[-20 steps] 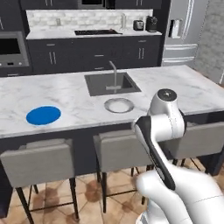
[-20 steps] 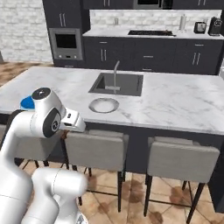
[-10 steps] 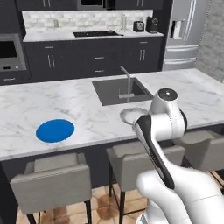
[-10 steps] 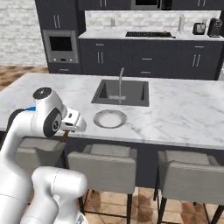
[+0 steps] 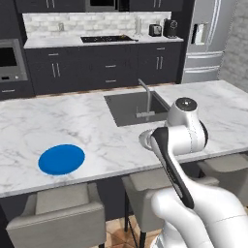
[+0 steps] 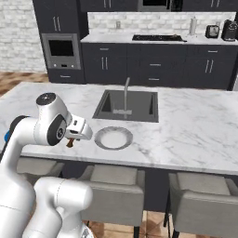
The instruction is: Take the chicken drumsticks from the pan and place one on each plate on the dining counter.
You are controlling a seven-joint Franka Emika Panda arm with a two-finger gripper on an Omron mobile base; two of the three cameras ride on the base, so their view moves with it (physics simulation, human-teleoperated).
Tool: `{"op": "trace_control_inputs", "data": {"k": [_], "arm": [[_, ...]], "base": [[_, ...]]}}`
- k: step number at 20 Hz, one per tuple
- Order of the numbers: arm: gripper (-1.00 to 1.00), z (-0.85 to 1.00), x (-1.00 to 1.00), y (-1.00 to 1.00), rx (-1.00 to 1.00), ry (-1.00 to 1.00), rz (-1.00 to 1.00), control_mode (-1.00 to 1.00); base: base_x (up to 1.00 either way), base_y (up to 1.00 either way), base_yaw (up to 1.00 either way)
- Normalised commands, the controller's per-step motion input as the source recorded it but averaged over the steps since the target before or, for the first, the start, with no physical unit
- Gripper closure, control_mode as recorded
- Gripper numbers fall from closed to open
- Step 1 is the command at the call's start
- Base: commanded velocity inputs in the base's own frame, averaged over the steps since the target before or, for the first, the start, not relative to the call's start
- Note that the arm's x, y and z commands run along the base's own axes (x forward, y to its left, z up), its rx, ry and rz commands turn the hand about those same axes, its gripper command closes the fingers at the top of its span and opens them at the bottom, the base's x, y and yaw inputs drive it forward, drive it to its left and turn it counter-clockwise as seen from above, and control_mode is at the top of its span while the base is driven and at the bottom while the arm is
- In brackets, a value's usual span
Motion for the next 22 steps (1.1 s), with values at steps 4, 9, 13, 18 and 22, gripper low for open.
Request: {"op": "trace_control_inputs", "data": {"k": [4,9,13,18,22], "arm": [[1.0,0.0,0.0,0.0,0.0,0.0,0.0,1.0],[1.0,0.0,0.0,0.0,0.0,0.0,0.0,1.0],[1.0,0.0,0.0,0.0,0.0,0.0,0.0,1.0],[1.0,0.0,0.0,0.0,0.0,0.0,0.0,1.0],[1.0,0.0,0.0,0.0,0.0,0.0,0.0,1.0]], "base": [[0.52,0.16,-0.01],[0.35,0.16,-0.06],[0.0,0.0,0.0],[0.0,0.0,0.0],[0.03,-0.08,0.0]]}}
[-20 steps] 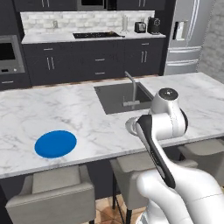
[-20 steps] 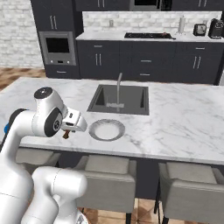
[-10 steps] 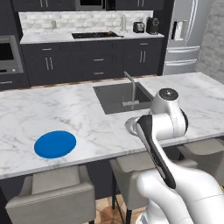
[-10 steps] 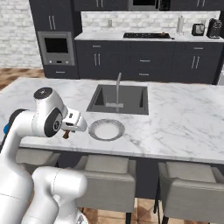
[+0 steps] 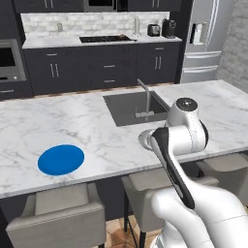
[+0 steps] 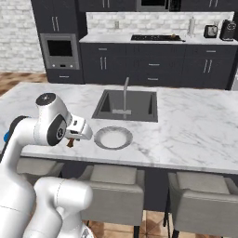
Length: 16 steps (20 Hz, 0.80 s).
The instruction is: Take the chicken drumsticks from the pan and place one on each plate on the dining counter.
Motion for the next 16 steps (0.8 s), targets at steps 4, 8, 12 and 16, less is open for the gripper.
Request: {"op": "trace_control_inputs", "data": {"k": [4,8,12,16], "arm": [[1.0,-0.06,0.36,-0.28,0.06,0.0,0.0,-1.0],[1.0,-0.07,0.62,-0.32,0.04,0.0,-0.02,-1.0],[1.0,-0.14,0.64,-0.35,0.03,0.01,-0.06,-1.0],[1.0,-0.29,0.76,-0.08,0.0,0.02,-0.12,-1.0]], "base": [[0.05,-0.08,0.0],[0.0,0.0,0.0],[0.0,0.0,0.0],[0.0,0.0,0.0]]}}
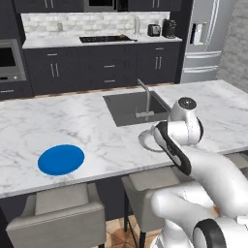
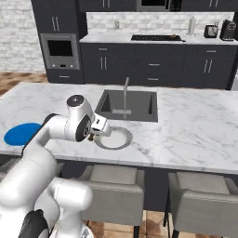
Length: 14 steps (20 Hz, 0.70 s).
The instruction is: Take the chicken drumsticks from the pan and place one on each plate on the dining counter.
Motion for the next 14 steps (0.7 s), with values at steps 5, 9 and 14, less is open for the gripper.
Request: {"op": "trace_control_inputs", "data": {"k": [5,9,14], "arm": [[1.0,-0.45,0.68,0.0,0.01,0.0,-0.22,-1.0],[1.0,-0.47,0.68,0.04,0.02,-0.01,-0.27,-1.0],[1.0,-0.31,0.45,-0.1,0.11,0.02,-0.17,-1.0]], "base": [[0.0,0.0,0.0],[0.0,0.0,0.0],[0.0,0.0,0.0]]}}
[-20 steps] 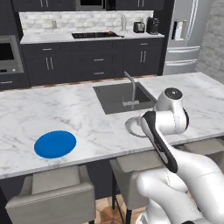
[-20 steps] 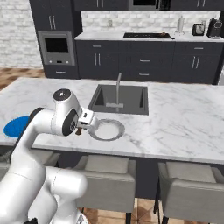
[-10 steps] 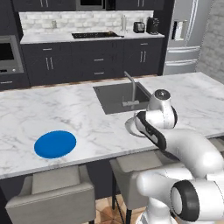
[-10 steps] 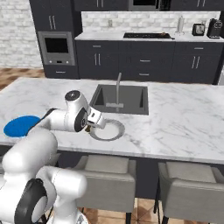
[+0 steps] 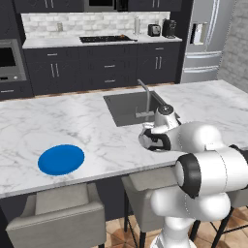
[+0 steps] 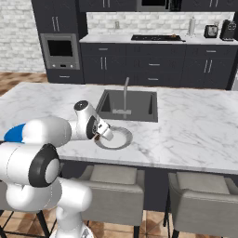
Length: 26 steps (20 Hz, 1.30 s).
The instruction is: Take the chicken drumsticks from the pan and place one on each plate on the dining counter.
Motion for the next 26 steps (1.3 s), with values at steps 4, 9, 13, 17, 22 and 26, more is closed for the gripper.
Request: {"op": "trace_control_inputs", "data": {"k": [4,9,13,17,22,26], "arm": [[1.0,-0.21,0.32,-0.24,0.16,0.11,-0.06,-1.0],[1.0,-0.21,0.34,-0.23,0.14,0.12,-0.04,-1.0],[1.0,-0.29,0.29,-0.06,0.11,0.02,-0.05,-1.0],[1.0,-0.27,0.34,0.0,0.1,0.0,-0.08,-1.0],[1.0,-0.27,0.26,0.0,0.07,0.0,-0.1,-1.0],[-1.0,-0.16,0.16,0.0,0.01,0.0,-0.1,-1.0]], "base": [[0.0,0.0,0.0],[0.0,0.0,0.0],[0.0,0.0,0.0],[0.0,0.0,0.0],[0.0,0.0,0.0],[0.0,0.0,0.0]]}}
